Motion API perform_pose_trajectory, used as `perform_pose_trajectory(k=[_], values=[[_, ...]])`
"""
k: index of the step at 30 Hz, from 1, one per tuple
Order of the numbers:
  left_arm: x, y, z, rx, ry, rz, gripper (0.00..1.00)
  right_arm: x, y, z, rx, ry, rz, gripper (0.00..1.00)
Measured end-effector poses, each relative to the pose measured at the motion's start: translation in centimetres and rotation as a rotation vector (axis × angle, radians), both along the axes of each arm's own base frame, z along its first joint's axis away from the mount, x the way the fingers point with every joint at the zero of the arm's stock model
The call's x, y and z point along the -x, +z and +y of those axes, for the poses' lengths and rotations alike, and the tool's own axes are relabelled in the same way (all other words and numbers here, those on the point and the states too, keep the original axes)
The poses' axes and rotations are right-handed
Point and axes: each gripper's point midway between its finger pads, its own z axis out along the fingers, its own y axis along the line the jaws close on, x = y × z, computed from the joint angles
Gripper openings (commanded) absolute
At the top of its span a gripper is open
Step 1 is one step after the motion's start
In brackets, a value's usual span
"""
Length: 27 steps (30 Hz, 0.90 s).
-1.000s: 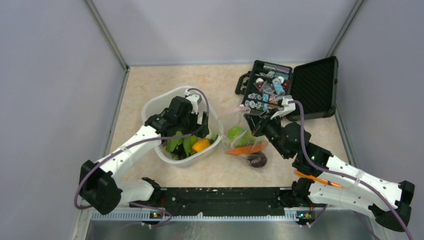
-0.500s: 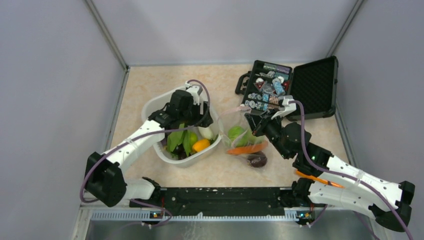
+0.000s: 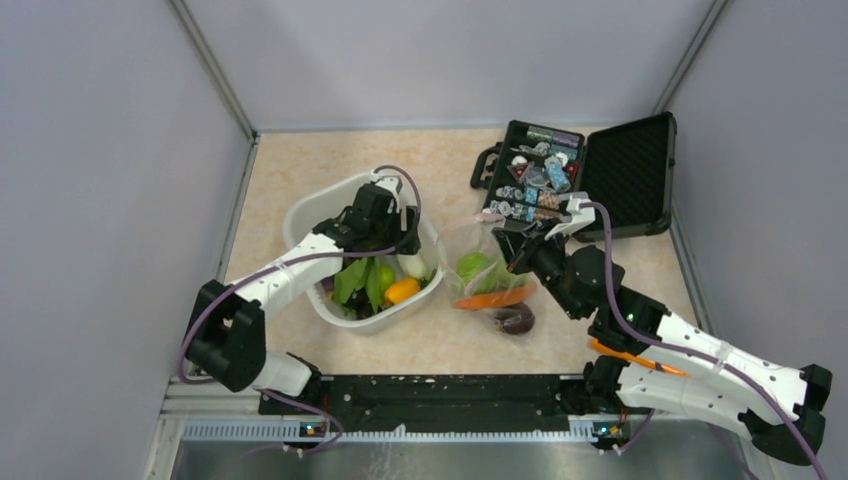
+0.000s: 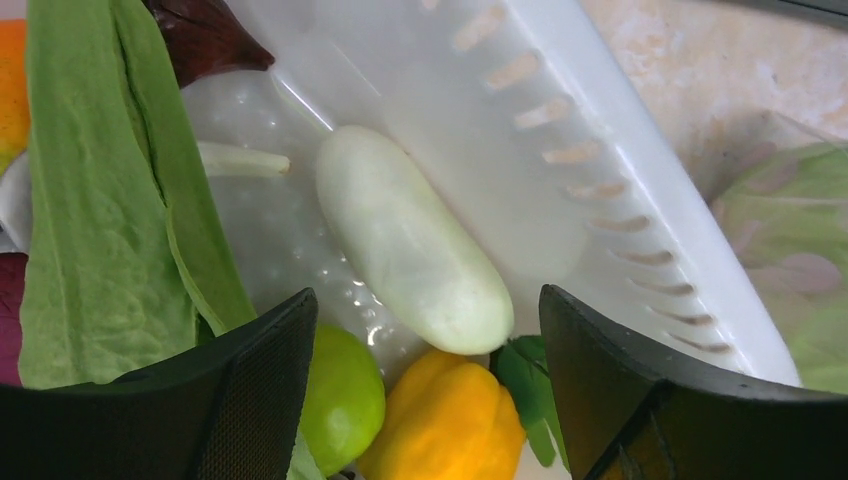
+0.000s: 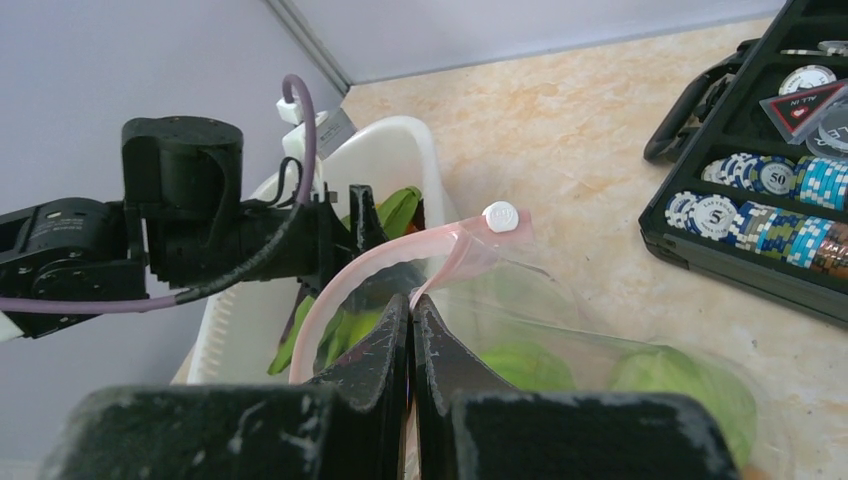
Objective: Place the food in the zip-top bag and seal the zipper
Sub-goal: Pick up the fake vegetable from the bin.
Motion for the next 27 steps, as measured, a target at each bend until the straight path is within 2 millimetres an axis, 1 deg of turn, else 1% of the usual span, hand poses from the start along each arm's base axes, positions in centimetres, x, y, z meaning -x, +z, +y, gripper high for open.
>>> perform_pose_trajectory(k=[7, 12, 15, 17, 19, 21, 24, 27], values=[[-1.2, -2.8, 1.0, -0.096, 0.042, 0.021, 0.81, 0.1, 0.0, -0.1, 0.002, 0.0, 0.001, 0.0], [-2.2, -3.1, 0.8, -0.093, 0.047, -0.013, 0.82, 0.1, -0.1, -0.2, 0.003, 0.0, 0.002, 0.0], [-2.7, -4.0, 0.5, -0.096, 0.046, -0.017, 0.79, 0.1, -0.1, -0.2, 0.004, 0.0, 0.003, 0.0], [-2.8, -5.0, 0.5, -0.107, 0.042, -0.002, 0.75, 0.1, -0.1, -0.2, 0.005, 0.0, 0.004, 0.0], [-2.9, -5.8, 0.4, -0.11, 0.043, 0.006, 0.69, 0.1, -0.1, -0.2, 0.006, 0.0, 0.005, 0.0], [-3.2, -6.3, 0.3, -0.105, 0.05, -0.005, 0.66, 0.1, -0.1, -0.2, 0.005, 0.0, 0.004, 0.0], [-3.3, -6.4, 0.2, -0.095, 0.057, -0.018, 0.56, 0.1, -0.1, -0.2, 0.006, 0.0, 0.005, 0.0], [-3.6, -6.3, 0.1, -0.085, 0.063, -0.033, 0.37, 0.1, -0.1, -0.2, 0.006, 0.0, 0.005, 0.0]])
